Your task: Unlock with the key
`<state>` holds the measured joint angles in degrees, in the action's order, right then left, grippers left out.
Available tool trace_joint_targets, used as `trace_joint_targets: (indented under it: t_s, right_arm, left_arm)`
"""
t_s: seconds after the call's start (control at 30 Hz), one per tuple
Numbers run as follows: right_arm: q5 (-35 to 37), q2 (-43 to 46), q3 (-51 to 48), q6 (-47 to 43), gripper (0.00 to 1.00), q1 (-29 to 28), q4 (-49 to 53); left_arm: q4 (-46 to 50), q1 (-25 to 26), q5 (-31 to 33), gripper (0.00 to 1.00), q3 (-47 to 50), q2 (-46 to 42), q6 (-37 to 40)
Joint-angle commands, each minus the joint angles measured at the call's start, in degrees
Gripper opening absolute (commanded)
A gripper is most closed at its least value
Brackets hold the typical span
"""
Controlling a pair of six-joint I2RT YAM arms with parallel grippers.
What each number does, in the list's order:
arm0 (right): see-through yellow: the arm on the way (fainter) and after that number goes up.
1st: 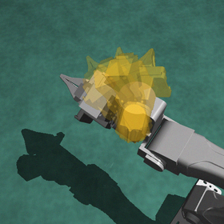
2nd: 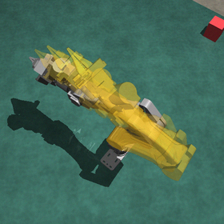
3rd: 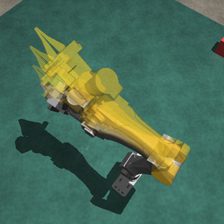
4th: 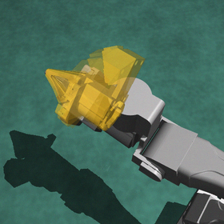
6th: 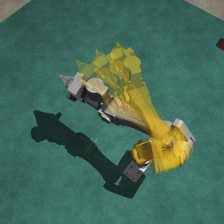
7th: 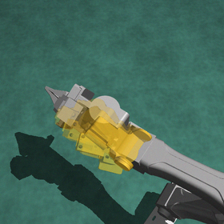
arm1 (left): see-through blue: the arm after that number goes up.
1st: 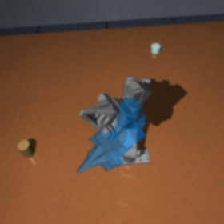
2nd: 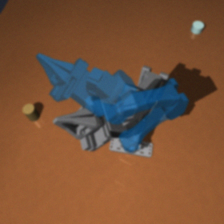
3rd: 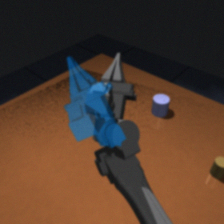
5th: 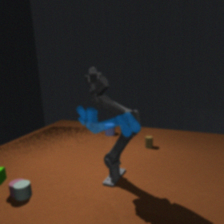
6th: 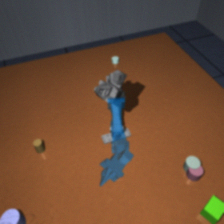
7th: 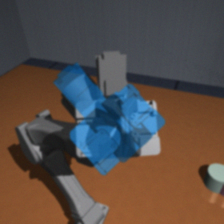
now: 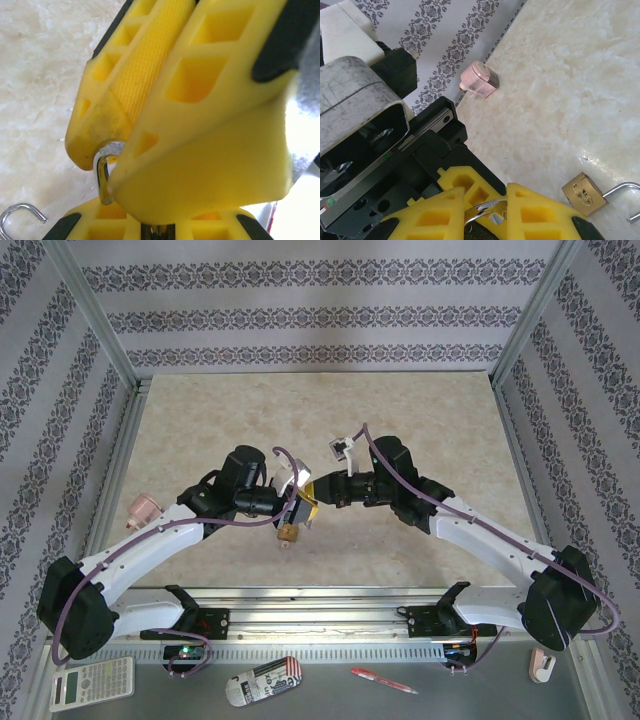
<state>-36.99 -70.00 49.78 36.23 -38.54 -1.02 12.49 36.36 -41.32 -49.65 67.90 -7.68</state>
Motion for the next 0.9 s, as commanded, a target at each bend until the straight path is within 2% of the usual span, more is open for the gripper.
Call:
trace_joint_targets:
  t_s: [0.0, 0.2, 0.4, 0.6, 0.73, 0.87]
  right_arm:
    - [-2.5, -0.1, -0.7, 0.8, 0.15, 0.7, -2.8]
    - [-3.4, 0.4, -1.0, 0.9, 0.03, 1.4, -2.9]
    - [-4.0, 1.3, -1.3, 1.1, 0.01, 1.8, -1.8]
    - [-5.7, -0.8, -0.3, 3.7, 0.19, 1.6, -0.8]
    - [-4.2, -1.9, 0.2, 4.5, 0.23, 0.7, 0.7]
    - [-3.1, -2.1, 0.8, 5.0, 0.23, 0.0, 1.4]
  left_arm:
    - [0.2, 1.3, 0.3, 0.0, -1.8, 0.0, 2.3]
    - [0.3, 1.3, 1.0, 0.0, -1.1, 0.1, 3.0]
    - [0.0, 1.3, 4.5, 0.0, -0.6, 1.2, 3.1]
    - [1.0, 3.1, 9.7, 0.0, -1.2, 2.3, 4.1]
    - [-0.7, 3.7, 11.3, 0.0, -0.4, 2.1, 3.5]
    - [-0.1, 4.9, 12.9, 0.0, -0.9, 2.8, 4.2]
